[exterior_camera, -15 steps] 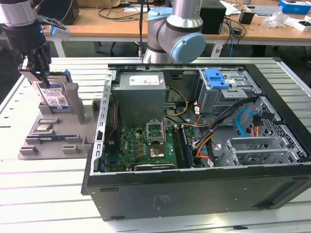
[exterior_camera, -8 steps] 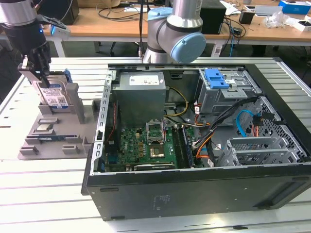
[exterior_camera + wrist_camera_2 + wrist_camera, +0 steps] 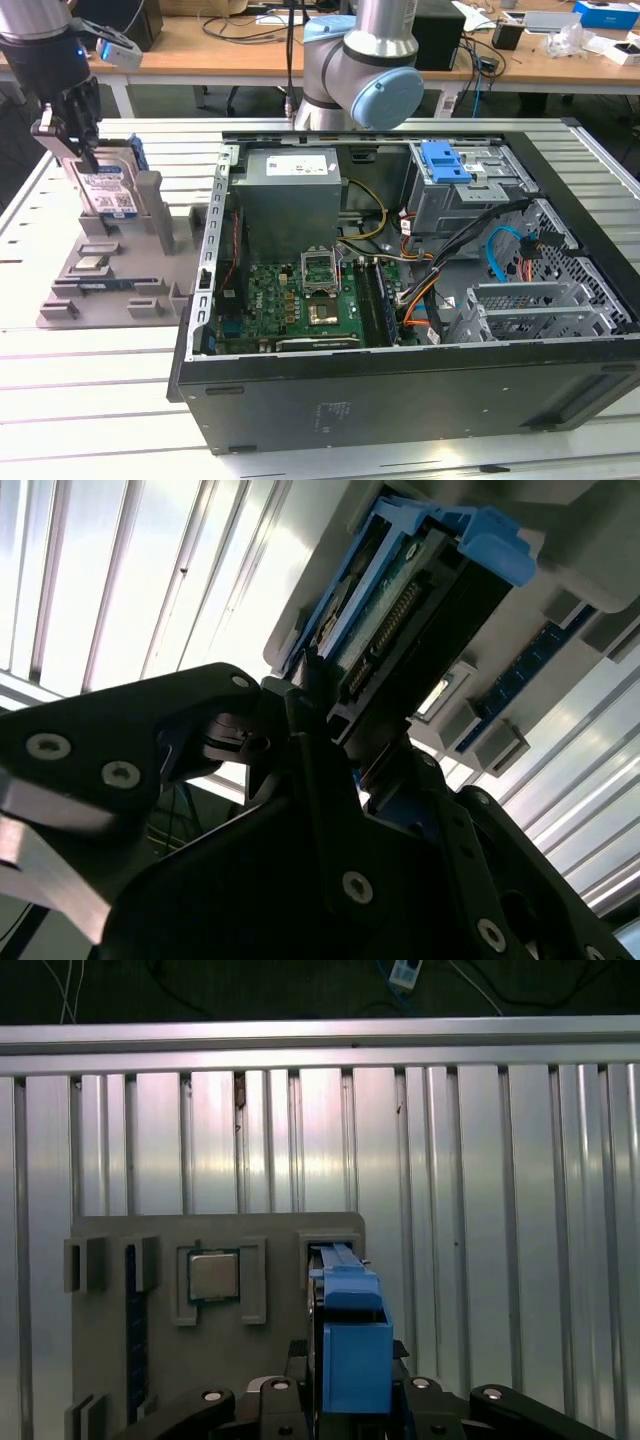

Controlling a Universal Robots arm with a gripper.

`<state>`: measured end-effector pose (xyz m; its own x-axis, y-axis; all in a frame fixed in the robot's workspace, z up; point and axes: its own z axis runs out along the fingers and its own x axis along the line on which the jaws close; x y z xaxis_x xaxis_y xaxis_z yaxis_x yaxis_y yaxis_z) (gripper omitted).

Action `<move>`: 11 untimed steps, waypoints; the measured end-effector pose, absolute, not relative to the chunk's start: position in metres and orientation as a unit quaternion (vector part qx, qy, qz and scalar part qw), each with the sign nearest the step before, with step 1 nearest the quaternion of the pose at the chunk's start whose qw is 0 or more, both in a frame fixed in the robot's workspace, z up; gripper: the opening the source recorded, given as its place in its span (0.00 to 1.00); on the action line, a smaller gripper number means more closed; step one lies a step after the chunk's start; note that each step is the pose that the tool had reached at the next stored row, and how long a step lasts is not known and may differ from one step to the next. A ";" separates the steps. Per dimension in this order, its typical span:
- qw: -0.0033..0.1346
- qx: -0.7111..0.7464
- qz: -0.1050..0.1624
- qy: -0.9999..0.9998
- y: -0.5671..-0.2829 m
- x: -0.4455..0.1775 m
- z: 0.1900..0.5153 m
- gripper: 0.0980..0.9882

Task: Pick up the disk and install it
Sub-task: 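Pick up the disk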

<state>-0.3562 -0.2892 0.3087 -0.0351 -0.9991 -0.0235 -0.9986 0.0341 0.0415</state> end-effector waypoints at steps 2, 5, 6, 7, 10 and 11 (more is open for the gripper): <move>0.006 0.695 -0.023 -0.719 -0.289 -0.356 0.313 0.30; 0.006 0.695 -0.023 -0.719 -0.289 -0.356 0.317 0.30; 0.006 0.695 -0.023 -0.719 -0.289 -0.356 0.318 0.30; 0.006 0.695 -0.023 -0.719 -0.289 -0.356 0.320 0.30; 0.006 0.695 -0.023 -0.719 -0.289 -0.356 0.326 0.30; 0.006 0.695 -0.023 -0.719 -0.289 -0.356 0.332 0.30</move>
